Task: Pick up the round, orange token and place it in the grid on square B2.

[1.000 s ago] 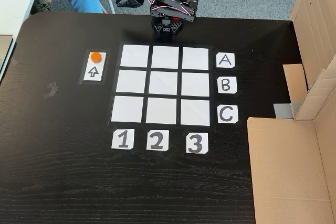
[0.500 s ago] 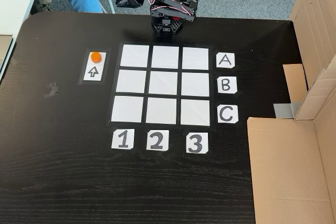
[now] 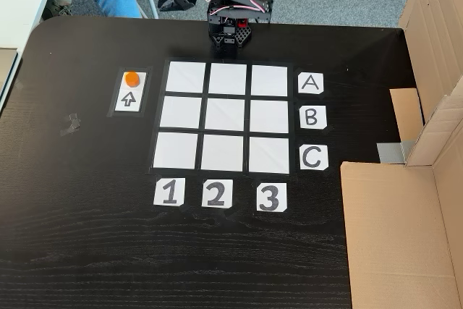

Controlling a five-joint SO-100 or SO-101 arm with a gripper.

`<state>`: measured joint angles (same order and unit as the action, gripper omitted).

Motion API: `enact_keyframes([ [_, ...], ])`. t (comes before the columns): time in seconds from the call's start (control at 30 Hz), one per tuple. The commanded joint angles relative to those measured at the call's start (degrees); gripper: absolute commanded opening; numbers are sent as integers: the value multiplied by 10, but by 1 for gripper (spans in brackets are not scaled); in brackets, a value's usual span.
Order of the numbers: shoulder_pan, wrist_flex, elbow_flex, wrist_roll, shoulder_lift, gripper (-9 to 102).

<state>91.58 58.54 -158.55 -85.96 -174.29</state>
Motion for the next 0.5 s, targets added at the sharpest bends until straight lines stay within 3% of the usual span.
enact_keyframes([
  [0.0,-24,5,110,4,101,-1],
  [0.47,-84,127,432,38,449,-1],
])
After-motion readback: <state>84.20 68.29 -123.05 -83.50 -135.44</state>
